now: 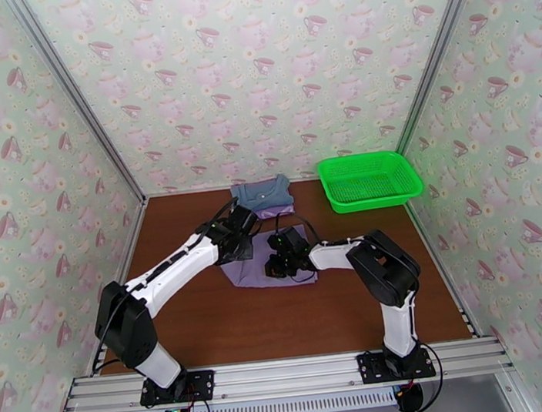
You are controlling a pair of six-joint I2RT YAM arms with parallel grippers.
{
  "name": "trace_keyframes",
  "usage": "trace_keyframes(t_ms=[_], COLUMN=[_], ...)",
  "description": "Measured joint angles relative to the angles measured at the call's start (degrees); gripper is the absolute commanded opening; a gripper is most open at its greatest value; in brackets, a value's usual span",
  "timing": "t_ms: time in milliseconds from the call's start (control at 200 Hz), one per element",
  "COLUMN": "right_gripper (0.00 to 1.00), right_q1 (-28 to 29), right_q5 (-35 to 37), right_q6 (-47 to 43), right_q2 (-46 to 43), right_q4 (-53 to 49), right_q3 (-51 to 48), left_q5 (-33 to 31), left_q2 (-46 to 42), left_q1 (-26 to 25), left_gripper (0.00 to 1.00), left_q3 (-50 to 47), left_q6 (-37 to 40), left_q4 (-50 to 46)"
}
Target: Fold and stack the mixed laundry pile
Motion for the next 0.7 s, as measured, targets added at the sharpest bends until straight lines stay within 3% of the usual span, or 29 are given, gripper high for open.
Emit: trace_keyframes(t_ms=[255,406,701], right_gripper=[0.0,0.0,0.0], right_q1=[-2.34,-4.63,1.77], right_q5=[5.27,3.5,-3.69], right_q6=[-4.11,-4.37,0.63], right_q2=[-7.02,-12.63,-4.22], right_q4=[-9.9,-10.29,-2.45], right_q3=[0.13,-0.11,0.46], left_q5=[0.09,0.02,-0.22], left_q2=[4.02,4.09,4.39], left_q1=[-1.4,-1.4,-1.4], left_gripper=[0.0,0.0,0.0], left_q3=[4.22,4.26,5.46], left_q6=[0.44,0.59,1.05], left_q4=[-1.92,-3.02,-4.13])
